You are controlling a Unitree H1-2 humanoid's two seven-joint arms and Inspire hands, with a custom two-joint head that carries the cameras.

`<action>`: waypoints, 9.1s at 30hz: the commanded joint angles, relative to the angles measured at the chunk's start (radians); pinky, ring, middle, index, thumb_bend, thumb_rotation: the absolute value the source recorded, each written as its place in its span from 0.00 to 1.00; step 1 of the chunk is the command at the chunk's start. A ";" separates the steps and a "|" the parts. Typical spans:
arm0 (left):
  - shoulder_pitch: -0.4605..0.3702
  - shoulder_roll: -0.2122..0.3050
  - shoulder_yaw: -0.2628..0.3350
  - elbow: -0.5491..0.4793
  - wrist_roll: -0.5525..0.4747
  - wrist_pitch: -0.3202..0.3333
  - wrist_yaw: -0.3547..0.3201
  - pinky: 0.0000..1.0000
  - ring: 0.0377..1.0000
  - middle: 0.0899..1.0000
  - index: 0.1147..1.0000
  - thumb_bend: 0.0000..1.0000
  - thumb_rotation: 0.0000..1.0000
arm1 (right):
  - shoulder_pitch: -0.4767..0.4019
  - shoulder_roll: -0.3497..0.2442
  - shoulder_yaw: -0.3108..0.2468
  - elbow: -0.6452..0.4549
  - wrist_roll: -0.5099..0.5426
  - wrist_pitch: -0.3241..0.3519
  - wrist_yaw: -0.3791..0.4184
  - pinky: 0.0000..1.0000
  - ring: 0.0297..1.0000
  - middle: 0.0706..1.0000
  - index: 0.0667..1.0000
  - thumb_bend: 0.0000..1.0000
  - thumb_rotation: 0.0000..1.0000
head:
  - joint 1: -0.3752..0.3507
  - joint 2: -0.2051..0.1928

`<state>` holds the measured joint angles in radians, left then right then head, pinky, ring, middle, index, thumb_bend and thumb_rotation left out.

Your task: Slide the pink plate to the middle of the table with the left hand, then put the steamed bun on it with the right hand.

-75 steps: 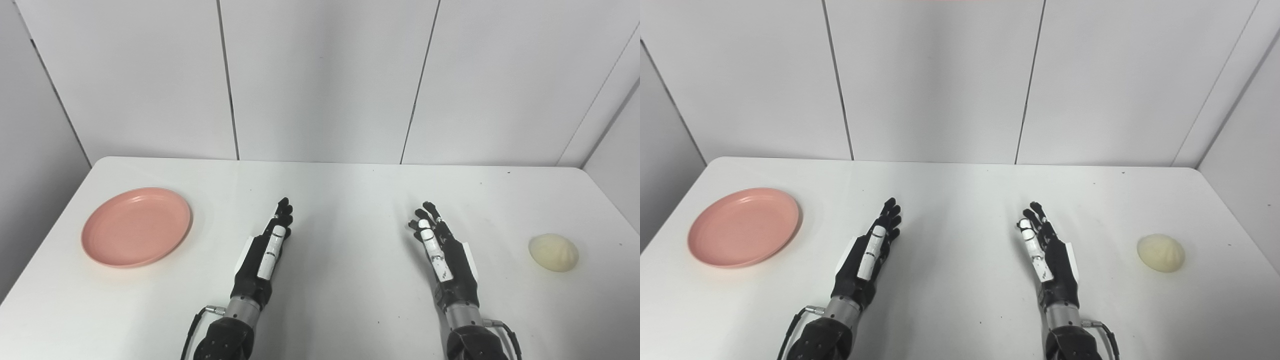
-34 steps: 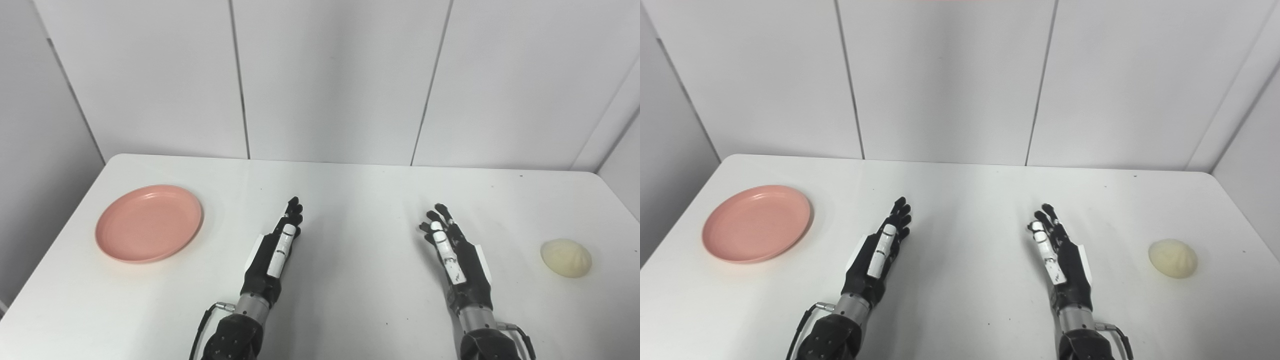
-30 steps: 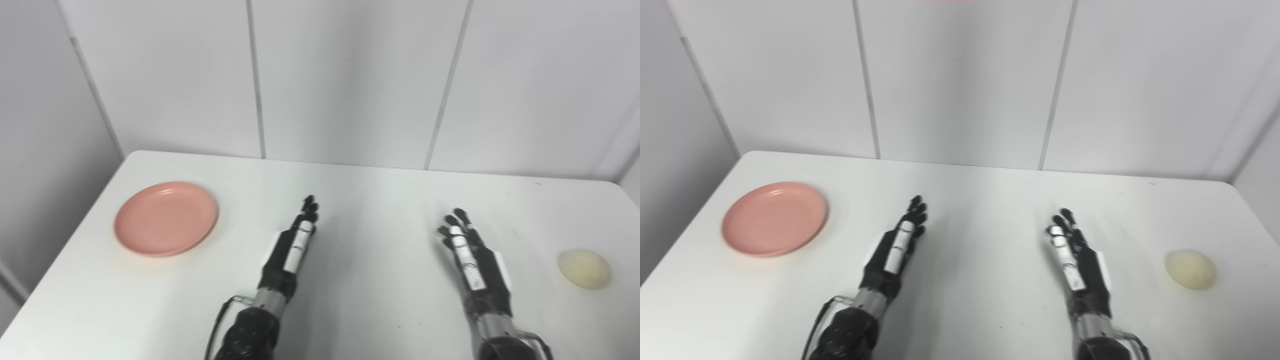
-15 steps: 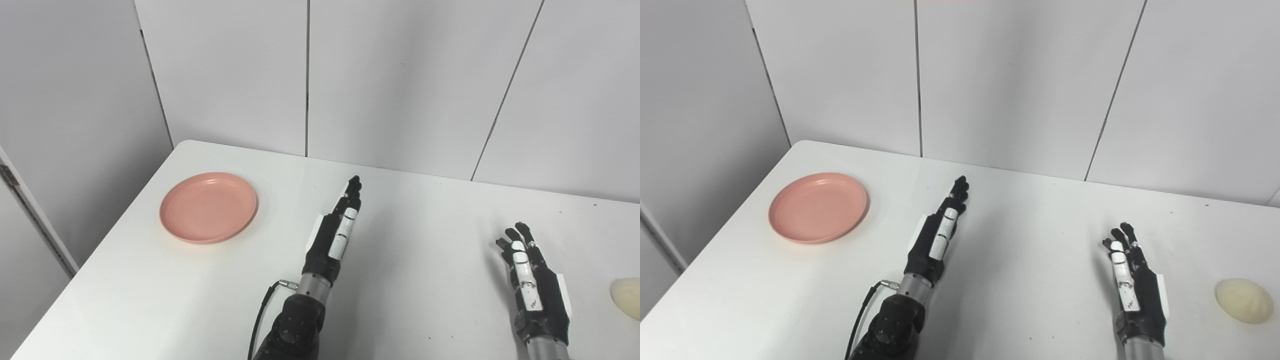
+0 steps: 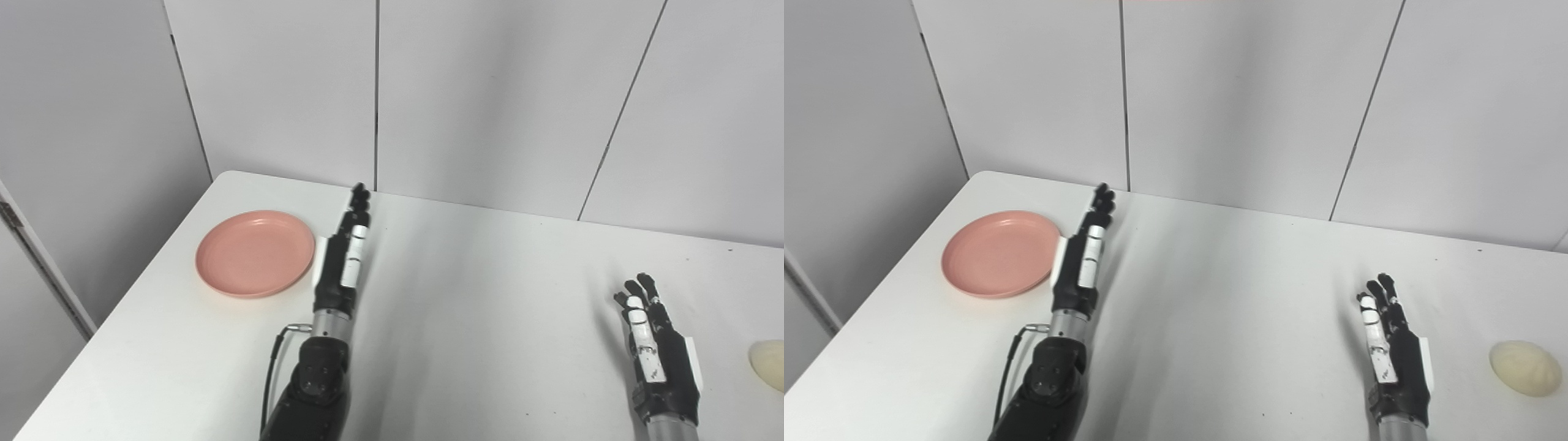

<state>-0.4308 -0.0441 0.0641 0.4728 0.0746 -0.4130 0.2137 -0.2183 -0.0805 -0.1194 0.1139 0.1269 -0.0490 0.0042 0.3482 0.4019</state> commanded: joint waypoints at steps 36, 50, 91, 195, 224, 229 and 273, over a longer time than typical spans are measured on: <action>-0.115 0.293 0.276 0.014 -0.149 0.094 0.091 0.80 0.78 0.77 0.78 0.73 1.00 | -0.009 0.024 0.017 -0.031 0.005 -0.013 0.009 1.00 0.94 0.95 0.97 0.31 0.70 | 0.048 -0.038; -0.125 0.385 0.297 0.152 -0.168 0.120 0.084 0.89 0.80 0.77 0.77 0.81 1.00 | 0.005 0.030 0.014 -0.056 0.010 -0.016 -0.002 1.00 0.92 0.95 0.98 0.26 0.65 | 0.069 -0.050; -0.132 0.327 0.237 0.233 -0.407 0.311 -0.261 0.76 0.78 0.77 0.76 0.84 1.00 | 0.007 0.029 0.012 -0.095 0.013 0.014 -0.015 1.00 0.91 0.94 0.96 0.26 0.62 | 0.076 -0.028; 0.110 0.043 -0.121 -0.089 -0.301 0.342 -0.519 0.94 0.95 0.96 0.87 0.75 0.99 | -0.181 -0.342 0.001 -0.160 -0.892 0.477 -0.190 0.78 0.85 0.88 0.85 0.74 0.35 | -0.808 0.058; 0.100 0.062 -0.093 -0.069 -0.321 0.350 -0.570 0.93 0.93 0.95 0.86 0.72 0.97 | -0.236 -0.289 -0.202 -0.037 -1.101 0.519 0.208 0.62 0.82 0.88 0.86 0.79 0.31 | -0.838 0.076; 0.102 0.062 -0.094 -0.079 -0.316 0.360 -0.565 0.93 0.93 0.95 0.86 0.72 0.97 | -0.245 -0.298 -0.204 -0.032 -1.189 0.519 0.352 0.62 0.80 0.87 0.85 0.81 0.32 | -0.838 0.081; 0.108 -0.015 -0.138 -0.072 -0.252 0.347 -0.520 0.97 0.95 0.95 0.86 0.72 0.97 | -0.178 -0.282 -0.034 -0.250 -0.763 0.393 0.017 0.25 0.42 0.49 0.42 0.51 0.00 | -0.590 0.118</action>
<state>-0.3564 -0.0321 -0.0586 0.3481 -0.1838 -0.0373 -0.3120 -0.3735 -0.3456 -0.1658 -0.0921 -0.6384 0.3860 0.0341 -0.2426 0.5200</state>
